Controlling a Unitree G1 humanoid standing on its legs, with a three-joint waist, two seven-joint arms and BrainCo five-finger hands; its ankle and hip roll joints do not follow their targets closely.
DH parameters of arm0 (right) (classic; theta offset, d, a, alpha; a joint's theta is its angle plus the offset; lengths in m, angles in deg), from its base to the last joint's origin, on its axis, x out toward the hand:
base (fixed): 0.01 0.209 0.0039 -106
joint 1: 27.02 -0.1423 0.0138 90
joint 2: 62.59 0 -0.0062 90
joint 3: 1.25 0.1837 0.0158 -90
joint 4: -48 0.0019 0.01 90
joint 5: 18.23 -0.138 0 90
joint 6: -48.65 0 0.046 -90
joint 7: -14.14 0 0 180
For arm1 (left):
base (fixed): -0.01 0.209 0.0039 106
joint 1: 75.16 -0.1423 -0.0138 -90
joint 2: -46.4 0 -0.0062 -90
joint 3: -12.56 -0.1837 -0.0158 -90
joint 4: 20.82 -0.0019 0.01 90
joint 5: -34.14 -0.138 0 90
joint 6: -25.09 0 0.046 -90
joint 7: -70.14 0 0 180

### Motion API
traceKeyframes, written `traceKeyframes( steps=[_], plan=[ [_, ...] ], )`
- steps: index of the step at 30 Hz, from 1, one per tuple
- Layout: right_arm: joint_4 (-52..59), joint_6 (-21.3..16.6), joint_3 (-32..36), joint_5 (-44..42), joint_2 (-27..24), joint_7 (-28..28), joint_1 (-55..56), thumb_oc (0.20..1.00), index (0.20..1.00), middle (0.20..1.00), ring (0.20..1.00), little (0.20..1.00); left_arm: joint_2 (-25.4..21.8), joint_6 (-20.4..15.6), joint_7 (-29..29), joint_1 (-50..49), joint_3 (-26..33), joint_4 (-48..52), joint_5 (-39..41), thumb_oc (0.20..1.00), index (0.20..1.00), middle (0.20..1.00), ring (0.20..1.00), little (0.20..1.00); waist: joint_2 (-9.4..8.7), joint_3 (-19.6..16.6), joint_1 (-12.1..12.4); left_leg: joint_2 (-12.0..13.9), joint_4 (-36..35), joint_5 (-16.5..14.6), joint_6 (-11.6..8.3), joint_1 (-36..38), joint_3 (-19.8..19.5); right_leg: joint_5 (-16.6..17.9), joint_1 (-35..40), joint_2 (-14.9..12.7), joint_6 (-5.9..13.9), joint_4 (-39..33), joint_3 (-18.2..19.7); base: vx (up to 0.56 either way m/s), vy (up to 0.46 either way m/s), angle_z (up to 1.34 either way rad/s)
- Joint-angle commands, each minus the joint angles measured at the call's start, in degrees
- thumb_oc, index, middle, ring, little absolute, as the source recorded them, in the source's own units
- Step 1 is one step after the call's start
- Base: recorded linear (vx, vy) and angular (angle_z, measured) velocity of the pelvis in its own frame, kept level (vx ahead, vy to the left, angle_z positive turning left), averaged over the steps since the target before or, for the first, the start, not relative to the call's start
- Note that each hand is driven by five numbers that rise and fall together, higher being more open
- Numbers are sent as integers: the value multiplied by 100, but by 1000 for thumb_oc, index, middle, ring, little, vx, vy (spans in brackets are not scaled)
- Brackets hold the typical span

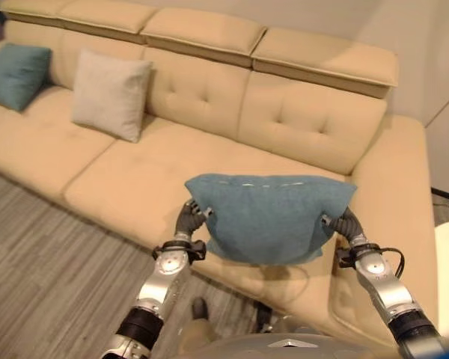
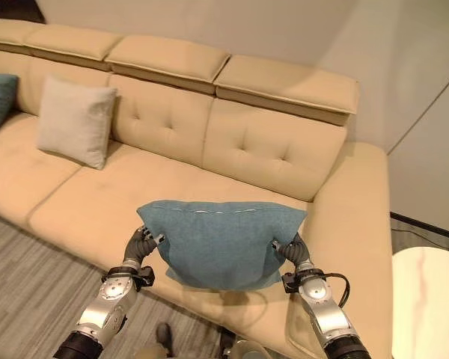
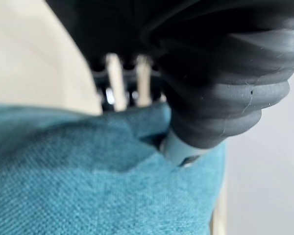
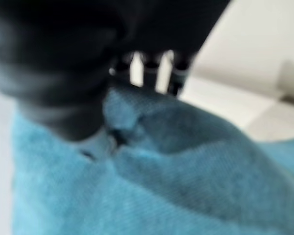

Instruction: Pick up all the scattered cushions and arrange them neatly on the sofa.

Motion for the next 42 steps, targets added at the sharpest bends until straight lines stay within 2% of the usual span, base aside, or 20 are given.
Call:
traceKeyframes(
  steps=[1, 6, 7, 8, 10, 11, 12, 14, 15, 18, 20, 23, 24, 25, 26, 27, 31, 34, 37, 42],
  plan=[
    [562, -530, 75, -109, 39, -83, -326, 200, 200, 200, 200, 200, 9, -521, 188, 247, -63, 449, 118, 200, 200, 200, 200, 200, 71, -284, -24, -258, 461, 158, 43, -17, 238, -357, 151, -530, 806, 590, 201, 250, 217, -74],
    [601, -498, 10, -3, 127, -103, -442, 200, 200, 200, 200, 200, -62, -529, 185, 235, -85, 475, 149, 200, 200, 200, 200, 200, 67, -314, 13, -485, 564, -160, 342, 240, 608, -310, -28, -805, 998, 1103, 477, 192, 234, -70],
    [606, -516, -61, 21, 197, -84, -583, 200, 200, 200, 200, 200, -104, -552, 109, 268, -79, 493, 120, 200, 200, 200, 200, 200, 59, -264, 15, -573, 583, -264, 474, 338, 850, 71, -433, -924, 1153, 1650, 606, 65, 222, -91],
    [597, -515, -108, 48, 224, -69, -659, 200, 200, 200, 200, 200, -135, -563, 59, 302, -61, 521, 125, 200, 200, 200, 200, 200, 82, -198, -9, -581, 588, -298, 527, 388, 955, 218, -607, -967, 1209, 1926, 517, 82, 300, -97],
    [594, -533, -177, 47, 283, -69, -715, 200, 200, 200, 200, 200, -188, -576, 22, 303, -1, 530, 114, 200, 200, 200, 200, 200, 145, -157, 18, -616, 481, -376, 585, 559, 1152, 193, -830, -1083, 1169, 2249, 204, 51, 167, -85],
    [594, -533, -177, 47, 283, -69, -715, 200, 200, 200, 200, 200, -188, -576, 22, 303, -1, 531, 114, 200, 200, 200, 200, 200, 144, -158, 19, -616, 480, -375, 585, 559, 1153, 192, -832, -1084, 1170, 2251, 205, 139, 166, -80],
    [570, -514, -187, 18, 304, -92, -703, 200, 200, 200, 200, 200, -192, -573, 24, 207, 64, 563, 103, 200, 200, 200, 200, 200, 166, -179, -14, -718, 352, -431, 612, 780, 1289, 228, -934, -1107, 1103, 2170, -191, 160, 159, -60],
    [551, -510, -183, 0, 286, -102, -722, 200, 200, 200, 200, 200, -197, -571, 31, 170, 102, 556, 105, 200, 200, 200, 200, 200, 179, -185, -31, -749, 257, -445, 611, 873, 1352, 212, -1008, -1034, 1051, 2054, -332, 155, 128, -54],
    [508, -519, -180, -17, 279, -132, -729, 200, 200, 200, 200, 200, -202, -559, 48, 122, 170, 573, 107, 200, 200, 200, 200, 200, 182, -210, -35, -846, 157, -500, 611, 998, 1459, 226, -1184, -969, 989, 1751, -835, 198, 77, -51],
    [510, -542, -185, -23, 263, -157, -719, 200, 200, 200, 200, 200, -200, -535, 63, 66, 210, 605, 75, 200, 200, 200, 200, 200, 187, -199, -95, -905, 96, -562, 602, 1137, 1470, 272, -1273, -835, 975, 1485, -1147, 111, 26, -53],
    [520, -556, -151, -6, 233, -180, -611, 200, 200, 200, 200, 200, -135, -514, 104, 30, 192, 576, -6, 200, 200, 200, 200, 200, 111, -226, -119, -1023, 233, -736, 596, 1215, 1444, 271, -1113, -789, 961, 1036, -1283, 258, -53, -20],
    [502, -580, -42, -28, 144, -154, -501, 200, 200, 200, 200, 200, -53, -520, 150, 47, 85, 551, -30, 200, 200, 200, 200, 200, 69, -290, -171, -1045, 641, -827, 488, 1115, 1462, 218, -797, -645, 885, 727, -1077, 145, -76, 8],
    [543, -598, 88, -106, 46, -108, -459, 200, 200, 200, 200, 200, 12, -517, 243, 129, 15, 540, 42, 200, 200, 200, 200, 200, 18, -295, -207, -829, 1415, -728, 209, 842, 1656, 231, -518, -708, 822, 460, -1276, 125, -87, 23],
    [543, -598, 90, -106, 46, -109, -459, 200, 200, 200, 200, 200, 12, -518, 243, 131, 13, 539, 43, 200, 200, 200, 200, 200, 23, -296, -210, -816, 1447, -743, 204, 824, 1650, 235, -516, -700, 818, 451, -1283, 131, -127, 38],
    [626, -602, 90, -170, -20, -75, -461, 200, 200, 200, 200, 200, 8, -534, 254, 211, -23, 536, 115, 200, 200, 200, 200, 200, -41, -250, -175, -595, 2158, -524, -57, 611, 1542, 196, -320, -645, 715, 268, -1236, 95, -75, 26],
    [636, -598, 69, -179, -35, -73, -458, 200, 200, 200, 200, 200, 8, -529, 222, 245, -38, 536, 128, 200, 200, 200, 200, 200, -64, -226, -140, -547, 2254, -497, -79, 559, 1422, 166, -223, -614, 693, 198, -1215, 127, -72, 17],
    [670, -557, 68, -200, -30, -94, -385, 200, 200, 200, 200, 200, -8, -502, 173, 267, 10, 602, 117, 200, 200, 200, 200, 200, -136, -271, -115, -299, 1646, -599, 95, 416, 1290, 167, -138, -702, 778, 88, -1061, 94, 43, -13],
    [658, -537, 60, -130, -18, -68, -338, 200, 200, 200, 200, 200, 9, -505, 112, 266, 25, 697, 103, 200, 200, 200, 200, 200, -72, -287, -57, -29, 980, -225, 5, 339, 1044, 106, -61, -720, 873, 56, -872, 151, 121, -2],
    [633, -536, 57, -105, -13, -55, -384, 200, 200, 200, 200, 200, 1, -544, 83, 268, 68, 756, 134, 200, 200, 200, 200, 200, 22, -311, -42, -82, 652, -156, 0, 451, 799, 38, -50, -722, 866, 153, -687, 150, 149, -34],
    [733, -534, 115, -70, 6, -33, -448, 200, 200, 200, 200, 200, -57, -563, 101, 291, 47, 873, 109, 200, 200, 200, 200, 200, 93, -358, -52, -288, 135, -110, 100, 784, 984, 74, -26, -799, 941, 214, -603, 128, 163, -5]
  ],
)
